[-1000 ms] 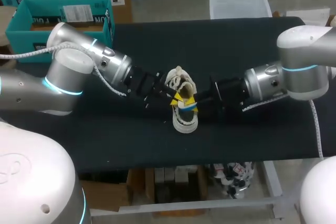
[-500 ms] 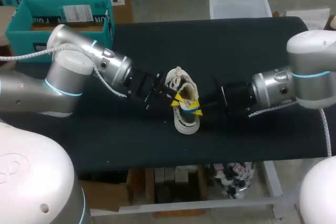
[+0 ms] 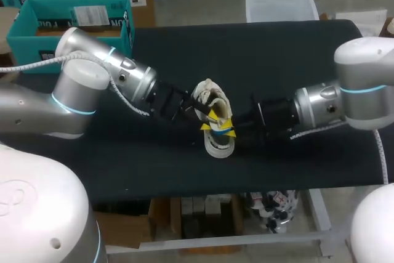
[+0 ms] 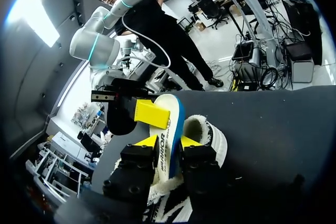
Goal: Open the shoe tongue, take the insole out of the shoe, put the insole back into the shoe, and pack the shoe into the shoebox
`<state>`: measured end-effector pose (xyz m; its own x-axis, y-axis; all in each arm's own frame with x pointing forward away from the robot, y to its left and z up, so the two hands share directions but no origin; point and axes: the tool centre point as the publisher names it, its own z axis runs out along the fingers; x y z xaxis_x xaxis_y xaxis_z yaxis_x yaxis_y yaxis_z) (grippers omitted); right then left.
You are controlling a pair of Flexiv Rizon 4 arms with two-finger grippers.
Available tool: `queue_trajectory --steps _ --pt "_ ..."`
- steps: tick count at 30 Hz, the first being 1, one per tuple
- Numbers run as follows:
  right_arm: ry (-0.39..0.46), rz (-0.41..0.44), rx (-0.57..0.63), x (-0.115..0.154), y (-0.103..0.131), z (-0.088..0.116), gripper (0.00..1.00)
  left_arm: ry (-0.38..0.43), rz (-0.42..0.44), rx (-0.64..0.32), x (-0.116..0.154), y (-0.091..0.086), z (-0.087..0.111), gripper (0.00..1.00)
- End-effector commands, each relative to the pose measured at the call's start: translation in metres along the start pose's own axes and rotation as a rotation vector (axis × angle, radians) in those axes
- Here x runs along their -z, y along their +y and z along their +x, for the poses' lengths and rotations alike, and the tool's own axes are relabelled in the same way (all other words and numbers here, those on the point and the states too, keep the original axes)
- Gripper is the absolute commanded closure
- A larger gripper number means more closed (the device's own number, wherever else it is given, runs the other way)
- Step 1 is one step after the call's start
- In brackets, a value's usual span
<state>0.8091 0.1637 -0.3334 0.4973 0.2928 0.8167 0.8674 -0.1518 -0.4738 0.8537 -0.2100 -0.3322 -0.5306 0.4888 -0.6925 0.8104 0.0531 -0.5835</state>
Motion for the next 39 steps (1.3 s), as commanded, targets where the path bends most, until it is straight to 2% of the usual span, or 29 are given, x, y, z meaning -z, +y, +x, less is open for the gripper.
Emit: queue_trajectory --steps 1,6,15,23,26,28,29,32,34,37,39 --pt "0.001 0.003 0.001 -0.002 0.003 0.0 1.0 -0.004 -0.009 -0.003 -0.003 -0.007 -0.001 1.0" --pt "-0.002 0.001 -0.004 -0.004 0.008 0.0 1.0 0.0 -0.012 0.002 -0.005 -0.001 -0.001 1.0" --pt "-0.007 0.021 -0.032 -0.012 0.035 -0.001 1.0 0.009 -0.029 0.067 -0.005 0.027 -0.003 1.0" --pt "-0.012 0.017 -0.032 -0.01 0.034 0.002 1.0 0.007 -0.026 0.063 -0.002 0.026 -0.004 1.0" --pt "-0.015 -0.001 -0.023 -0.006 0.025 0.002 0.69 0.007 -0.024 0.061 -0.003 0.025 -0.003 1.0" --pt "-0.02 -0.016 -0.017 -0.004 0.017 0.003 0.55 0.007 -0.024 0.06 -0.003 0.025 -0.003 1.0" --pt "-0.025 -0.027 -0.014 -0.003 0.013 0.003 0.54 0.007 -0.024 0.06 -0.003 0.025 -0.003 1.0" --pt "-0.03 -0.045 -0.009 0.001 0.003 0.002 0.58 0.006 -0.024 0.06 -0.003 0.024 -0.002 1.0" --pt "-0.033 -0.052 -0.008 0.003 0.0 0.002 0.67 0.004 -0.025 0.06 -0.003 0.023 -0.002 1.0" --pt "-0.031 -0.057 -0.008 0.004 -0.003 0.0 0.72 0.001 -0.026 0.059 -0.003 0.022 -0.002 1.0" --pt "-0.029 -0.058 -0.009 0.003 -0.003 -0.001 0.9 0.0 -0.027 0.06 -0.003 0.021 -0.002 1.0"
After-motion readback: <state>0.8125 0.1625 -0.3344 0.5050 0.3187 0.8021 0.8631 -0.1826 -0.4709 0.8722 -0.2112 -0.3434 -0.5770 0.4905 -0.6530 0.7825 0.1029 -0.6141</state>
